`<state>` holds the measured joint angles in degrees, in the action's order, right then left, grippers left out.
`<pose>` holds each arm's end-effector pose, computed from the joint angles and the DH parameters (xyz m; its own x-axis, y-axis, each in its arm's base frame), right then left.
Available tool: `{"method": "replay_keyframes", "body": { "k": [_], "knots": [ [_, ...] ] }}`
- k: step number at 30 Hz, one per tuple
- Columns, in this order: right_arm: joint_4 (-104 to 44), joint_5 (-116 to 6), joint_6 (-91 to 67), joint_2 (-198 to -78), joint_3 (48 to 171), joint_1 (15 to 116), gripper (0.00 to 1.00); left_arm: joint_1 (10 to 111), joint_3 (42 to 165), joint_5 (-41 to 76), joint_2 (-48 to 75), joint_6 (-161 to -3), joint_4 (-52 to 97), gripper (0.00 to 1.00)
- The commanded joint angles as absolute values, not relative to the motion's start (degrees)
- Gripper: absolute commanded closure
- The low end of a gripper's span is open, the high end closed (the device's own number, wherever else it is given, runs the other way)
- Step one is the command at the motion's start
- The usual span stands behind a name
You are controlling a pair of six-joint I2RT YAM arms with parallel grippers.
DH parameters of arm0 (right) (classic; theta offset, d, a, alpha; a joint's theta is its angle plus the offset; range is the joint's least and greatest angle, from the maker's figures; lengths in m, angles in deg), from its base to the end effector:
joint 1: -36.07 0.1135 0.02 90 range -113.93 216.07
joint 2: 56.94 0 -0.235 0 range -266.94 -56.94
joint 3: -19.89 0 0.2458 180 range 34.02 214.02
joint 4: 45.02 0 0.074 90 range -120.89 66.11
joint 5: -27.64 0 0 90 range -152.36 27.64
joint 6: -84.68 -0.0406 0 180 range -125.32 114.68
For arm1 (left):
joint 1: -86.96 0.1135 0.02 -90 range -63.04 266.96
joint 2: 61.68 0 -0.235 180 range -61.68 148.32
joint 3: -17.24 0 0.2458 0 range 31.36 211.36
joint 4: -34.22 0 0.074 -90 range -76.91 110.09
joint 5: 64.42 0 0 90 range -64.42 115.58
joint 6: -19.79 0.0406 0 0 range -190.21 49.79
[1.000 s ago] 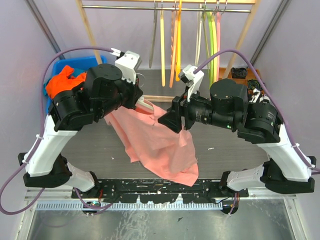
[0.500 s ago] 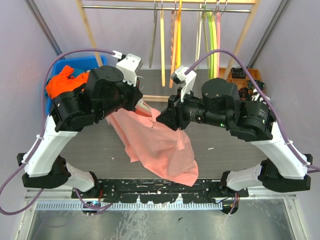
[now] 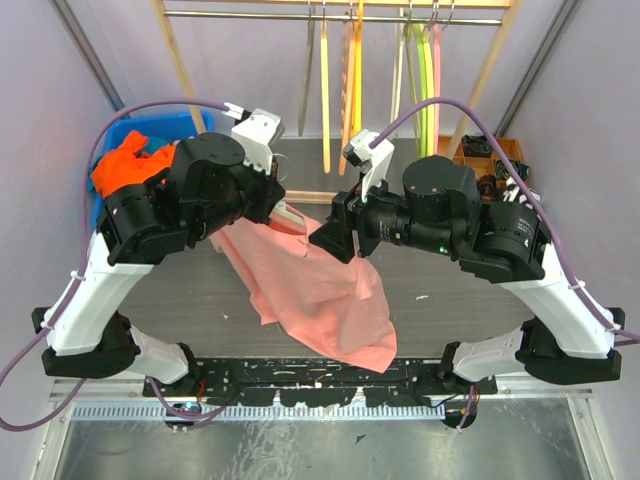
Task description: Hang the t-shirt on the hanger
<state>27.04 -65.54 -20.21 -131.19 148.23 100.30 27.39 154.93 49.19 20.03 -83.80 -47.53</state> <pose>0.0930 0.1875 0.5034 -0.3548 -0.1447 -0.9237 -0.8123 0.5368 0.2279 0.1274 -0.1847 0.5014 -0.3568 0.1823 -0.9162 0.5386 0.8415 -0.0424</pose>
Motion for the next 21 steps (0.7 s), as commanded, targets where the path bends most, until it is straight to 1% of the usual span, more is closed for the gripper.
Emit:
{"method": "replay_keyframes", "body": {
  "k": [1, 5, 10, 15, 16, 17, 19, 20, 21],
  "knots": [
    [24.12, -65.72, -19.21, -130.26, 148.72, 100.37, 0.46, 27.12, 155.75, 48.33, 18.83, -83.81, -44.66, 1.0],
    [24.0, -65.63, -18.97, -130.6, 148.81, 100.35, 0.52, 27.09, 156.2, 47.98, 19.02, -84.02, -44.62, 1.0],
    [23.74, -65.73, -18.59, -131.13, 149.24, 100.4, 0.64, 27.01, 156.64, 47.83, 19.12, -84.1, -44.74, 1.0],
    [23.48, -66.37, -18.2, -131.53, 149.45, 100.36, 0.69, 26.93, 156.81, 47.79, 19.06, -84.21, -44.84, 1.0],
    [23.44, -66.44, -18.2, -131.62, 149.54, 100.4, 0.67, 26.85, 156.79, 47.66, 19.06, -84.28, -44.78, 1.0],
    [23.53, -66.56, -18.19, -131.8, 149.51, 100.37, 0.62, 26.8, 156.86, 47.66, 18.96, -84.3, -44.82, 1.0],
    [23.53, -66.77, -18.15, -131.9, 149.44, 100.38, 0.46, 26.84, 156.89, 47.61, 18.94, -84.38, -44.86, 1.0],
    [23.54, -66.9, -18.17, -131.95, 149.42, 100.36, 0.42, 26.82, 156.88, 47.58, 18.99, -84.42, -44.9, 1.0],
    [23.72, -66.97, -18.15, -132.1, 149.42, 100.34, 0.41, 26.82, 156.88, 47.51, 19.07, -84.52, -44.9, 1.0]
  ]
}}
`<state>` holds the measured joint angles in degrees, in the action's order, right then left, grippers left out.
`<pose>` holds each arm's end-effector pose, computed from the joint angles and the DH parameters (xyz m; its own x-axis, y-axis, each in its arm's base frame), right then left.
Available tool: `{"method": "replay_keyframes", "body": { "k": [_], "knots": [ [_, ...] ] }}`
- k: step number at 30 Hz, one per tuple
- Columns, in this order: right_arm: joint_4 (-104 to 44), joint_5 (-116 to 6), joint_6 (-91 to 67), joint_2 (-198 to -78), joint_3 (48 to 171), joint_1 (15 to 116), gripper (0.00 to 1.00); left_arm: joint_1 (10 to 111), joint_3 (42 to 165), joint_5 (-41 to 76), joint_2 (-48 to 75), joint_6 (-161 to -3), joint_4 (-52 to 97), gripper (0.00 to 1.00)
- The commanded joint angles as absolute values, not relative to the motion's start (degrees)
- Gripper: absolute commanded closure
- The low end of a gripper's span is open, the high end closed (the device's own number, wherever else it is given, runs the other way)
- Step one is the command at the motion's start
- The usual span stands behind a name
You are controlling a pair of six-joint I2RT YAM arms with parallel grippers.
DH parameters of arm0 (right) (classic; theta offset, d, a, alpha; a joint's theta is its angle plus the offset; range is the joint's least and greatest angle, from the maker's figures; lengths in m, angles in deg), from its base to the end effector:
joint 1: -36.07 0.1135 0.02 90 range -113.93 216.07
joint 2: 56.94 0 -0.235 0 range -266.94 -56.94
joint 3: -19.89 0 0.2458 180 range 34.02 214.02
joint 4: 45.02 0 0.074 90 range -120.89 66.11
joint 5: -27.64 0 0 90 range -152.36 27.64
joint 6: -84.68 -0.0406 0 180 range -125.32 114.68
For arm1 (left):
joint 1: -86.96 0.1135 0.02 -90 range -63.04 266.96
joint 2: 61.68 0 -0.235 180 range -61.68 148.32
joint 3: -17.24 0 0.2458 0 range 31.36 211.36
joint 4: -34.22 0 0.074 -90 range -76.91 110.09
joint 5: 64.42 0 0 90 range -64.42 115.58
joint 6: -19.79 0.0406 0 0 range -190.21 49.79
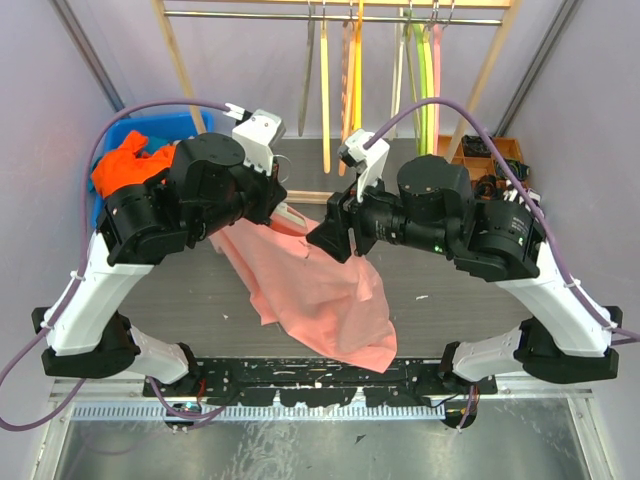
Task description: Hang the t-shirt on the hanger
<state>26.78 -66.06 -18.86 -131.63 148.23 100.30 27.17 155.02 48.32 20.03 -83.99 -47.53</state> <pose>0.0947 0.1902 0.5025 -0.3358 -0.1582 -0.9285 -0.8161 0.5412 0.2029 0.1261 -0.1855 0.5017 -0.3599 0.1815 -0.9152 0.5519 0.8323 -0.0520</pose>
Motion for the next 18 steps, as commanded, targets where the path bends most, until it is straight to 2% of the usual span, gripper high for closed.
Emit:
{"method": "replay_keyframes", "body": {
  "k": [1, 4, 6, 10, 18],
  "knots": [
    [23.77, -67.01, -18.07, -132.2, 149.54, 100.32, 0.41, 26.79, 157.04, 47.48, 19.04, -84.46, -44.91, 1.0],
    [23.98, -66.78, -17.98, -132.79, 149.98, 100.4, 0.48, 26.73, 157.06, 47.3, 19.04, -84.54, -44.93, 1.0],
    [24.08, -66.75, -17.81, -133.18, 150.28, 100.34, 0.58, 26.75, 157.1, 47.3, 19.04, -84.54, -44.91, 1.0],
    [23.75, -66.91, -17.67, -133.31, 150.43, 100.33, 0.69, 26.75, 157.11, 47.41, 18.91, -84.51, -44.93, 1.0],
    [22.0, -68.33, -17.71, -132.61, 150.24, 100.37, 0.72, 26.68, 156.73, 47.16, 18.62, -84.54, -44.86, 1.0]
  ]
}}
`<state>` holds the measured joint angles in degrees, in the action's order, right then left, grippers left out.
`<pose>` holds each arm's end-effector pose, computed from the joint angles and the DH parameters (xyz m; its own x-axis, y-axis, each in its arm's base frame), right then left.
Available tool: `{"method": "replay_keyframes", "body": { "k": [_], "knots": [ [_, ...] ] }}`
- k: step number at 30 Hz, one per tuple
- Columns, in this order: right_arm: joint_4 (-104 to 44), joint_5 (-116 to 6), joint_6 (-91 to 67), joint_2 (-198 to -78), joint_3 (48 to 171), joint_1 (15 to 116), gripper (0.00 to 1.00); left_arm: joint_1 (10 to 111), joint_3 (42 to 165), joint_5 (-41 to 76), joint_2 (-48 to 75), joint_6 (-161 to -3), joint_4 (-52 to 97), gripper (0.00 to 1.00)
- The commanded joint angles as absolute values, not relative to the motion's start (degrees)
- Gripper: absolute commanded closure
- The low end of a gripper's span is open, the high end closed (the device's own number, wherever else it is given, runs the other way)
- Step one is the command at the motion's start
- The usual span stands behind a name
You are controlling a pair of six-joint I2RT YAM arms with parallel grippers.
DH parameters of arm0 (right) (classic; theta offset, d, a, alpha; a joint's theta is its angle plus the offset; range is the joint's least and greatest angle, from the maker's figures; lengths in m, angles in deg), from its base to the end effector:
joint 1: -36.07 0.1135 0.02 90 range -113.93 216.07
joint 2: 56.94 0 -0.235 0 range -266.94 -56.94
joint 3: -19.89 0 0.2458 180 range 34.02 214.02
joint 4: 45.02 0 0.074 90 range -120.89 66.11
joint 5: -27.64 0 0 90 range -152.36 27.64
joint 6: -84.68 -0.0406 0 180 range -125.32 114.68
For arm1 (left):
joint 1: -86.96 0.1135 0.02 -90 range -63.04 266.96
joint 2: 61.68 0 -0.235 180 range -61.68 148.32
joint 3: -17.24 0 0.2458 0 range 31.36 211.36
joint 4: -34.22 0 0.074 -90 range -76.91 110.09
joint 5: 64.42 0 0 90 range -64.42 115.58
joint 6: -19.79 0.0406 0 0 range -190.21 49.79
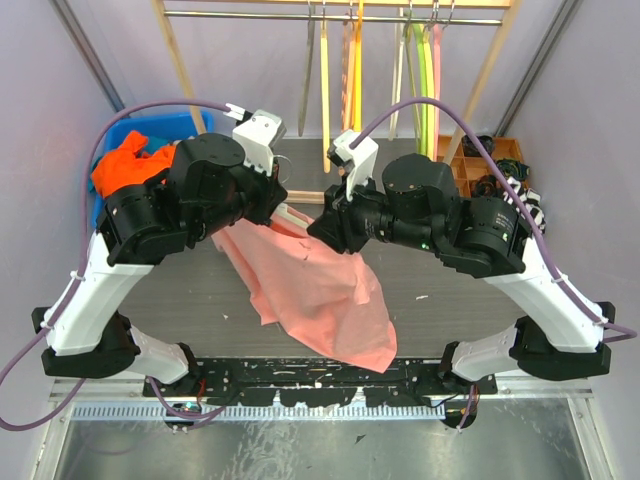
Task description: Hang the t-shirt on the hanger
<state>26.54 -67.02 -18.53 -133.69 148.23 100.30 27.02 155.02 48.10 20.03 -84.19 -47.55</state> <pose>0.1014 0.2025 0.4958 -0.3421 -0.1847 -0.9213 -0.8076 0.5591 0.1878 0.1256 -0.1859 0.5016 -0.3622 0.1803 -0.9145 0.5556 0.8295 -0.0565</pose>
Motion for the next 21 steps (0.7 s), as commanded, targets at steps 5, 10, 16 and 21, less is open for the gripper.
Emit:
{"method": "replay_keyframes", "body": {
  "k": [5, 10, 16, 21],
  "knots": [
    [19.41, -70.08, -17.62, -131.95, 149.17, 100.35, 0.71, 26.67, 156.2, 46.94, 18.38, -84.54, -44.52, 1.0],
    [17.66, -70.58, -17.54, -132.03, 148.95, 100.34, 0.75, 26.58, 156.43, 46.94, 18.39, -84.58, -44.67, 1.0],
    [16.51, -70.87, -17.27, -132.84, 148.8, 100.32, 0.87, 26.6, 156.46, 46.63, 18.52, -84.73, -44.61, 1.0],
    [15.72, -70.84, -17.2, -133.14, 148.43, 100.28, 0.95, 26.58, 156.39, 46.58, 18.33, -84.91, -44.57, 1.0]
  ]
}}
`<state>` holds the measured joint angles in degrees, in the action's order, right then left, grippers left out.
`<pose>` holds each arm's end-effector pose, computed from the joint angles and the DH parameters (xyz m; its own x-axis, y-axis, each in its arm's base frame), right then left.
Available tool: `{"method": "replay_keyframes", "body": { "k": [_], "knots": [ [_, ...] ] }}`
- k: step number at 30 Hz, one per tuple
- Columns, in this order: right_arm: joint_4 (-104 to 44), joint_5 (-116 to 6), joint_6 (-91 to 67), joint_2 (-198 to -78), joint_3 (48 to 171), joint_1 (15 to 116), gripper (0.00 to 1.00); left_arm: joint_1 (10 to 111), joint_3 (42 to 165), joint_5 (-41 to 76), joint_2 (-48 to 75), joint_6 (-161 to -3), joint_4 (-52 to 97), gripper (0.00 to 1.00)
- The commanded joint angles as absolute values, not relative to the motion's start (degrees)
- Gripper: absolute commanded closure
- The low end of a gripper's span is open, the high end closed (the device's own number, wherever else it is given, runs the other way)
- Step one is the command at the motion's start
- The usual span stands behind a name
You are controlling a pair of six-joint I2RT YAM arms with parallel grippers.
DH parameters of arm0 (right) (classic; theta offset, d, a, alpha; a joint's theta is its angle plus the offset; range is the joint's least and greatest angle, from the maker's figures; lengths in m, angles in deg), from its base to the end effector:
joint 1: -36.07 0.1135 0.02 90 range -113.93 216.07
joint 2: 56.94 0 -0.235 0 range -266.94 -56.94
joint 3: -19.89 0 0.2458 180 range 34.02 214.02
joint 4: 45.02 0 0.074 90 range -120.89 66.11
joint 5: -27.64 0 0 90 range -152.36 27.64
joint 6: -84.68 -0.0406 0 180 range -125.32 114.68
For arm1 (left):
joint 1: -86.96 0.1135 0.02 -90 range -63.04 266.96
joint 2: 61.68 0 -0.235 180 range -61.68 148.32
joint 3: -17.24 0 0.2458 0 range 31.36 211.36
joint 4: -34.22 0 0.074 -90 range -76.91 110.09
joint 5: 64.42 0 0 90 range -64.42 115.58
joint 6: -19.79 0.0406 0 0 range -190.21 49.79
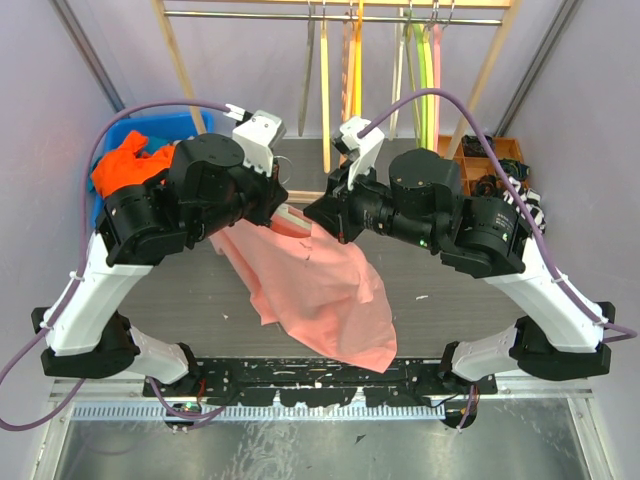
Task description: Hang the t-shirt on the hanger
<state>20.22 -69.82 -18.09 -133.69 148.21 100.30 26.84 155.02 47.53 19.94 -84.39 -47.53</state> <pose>0.1047 0.2048 0.5078 -0.2855 -0.0872 -0.9544 -0.7946 0.5783 0.1849 0.1244 -0.1861 0.5019 -0.3645 0.1783 -0.9140 0.5642 0.8231 -0.0644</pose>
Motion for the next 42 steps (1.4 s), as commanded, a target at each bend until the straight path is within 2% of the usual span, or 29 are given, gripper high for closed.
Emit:
{"method": "replay_keyframes", "body": {
  "k": [1, 14, 19, 21, 23, 27, 34, 42],
  "knots": [
    [15.44, -70.94, -17.21, -133.14, 148.41, 100.24, 0.96, 26.58, 156.36, 46.55, 18.27, -84.97, -44.58, 1.0],
    [14.83, -69.0, -16.14, -139.5, 155.04, 98.9, 0.99, 26.14, 156.45, 46.59, 18.29, -85.49, -44.75, 1.0],
    [14.81, -68.09, -16.42, -139.24, 153.14, 98.24, 0.99, 26.05, 156.69, 47.23, 18.02, -85.29, -45.06, 1.0],
    [15.1, -67.88, -16.62, -138.34, 152.42, 98.22, 0.91, 26.04, 157.0, 47.65, 18.03, -85.12, -45.41, 1.0],
    [15.81, -67.99, -17.08, -137.12, 152.29, 98.16, 0.68, 26.03, 157.58, 48.15, 18.01, -84.92, -46.03, 1.0],
    [17.09, -68.07, -18.15, -133.87, 152.48, 98.21, 0.39, 26.05, 157.38, 49.14, 17.33, -84.37, -46.39, 1.0],
    [19.91, -65.37, -18.54, -129.78, 152.15, 98.21, 0.23, 26.05, 158.28, 49.62, 16.74, -83.93, -46.28, 1.0],
    [24.29, -61.69, -18.54, -129.13, 150.53, 98.21, 0.22, 25.99, 161.04, 48.83, 18.46, -83.83, -46.55, 1.0]
  ]
}}
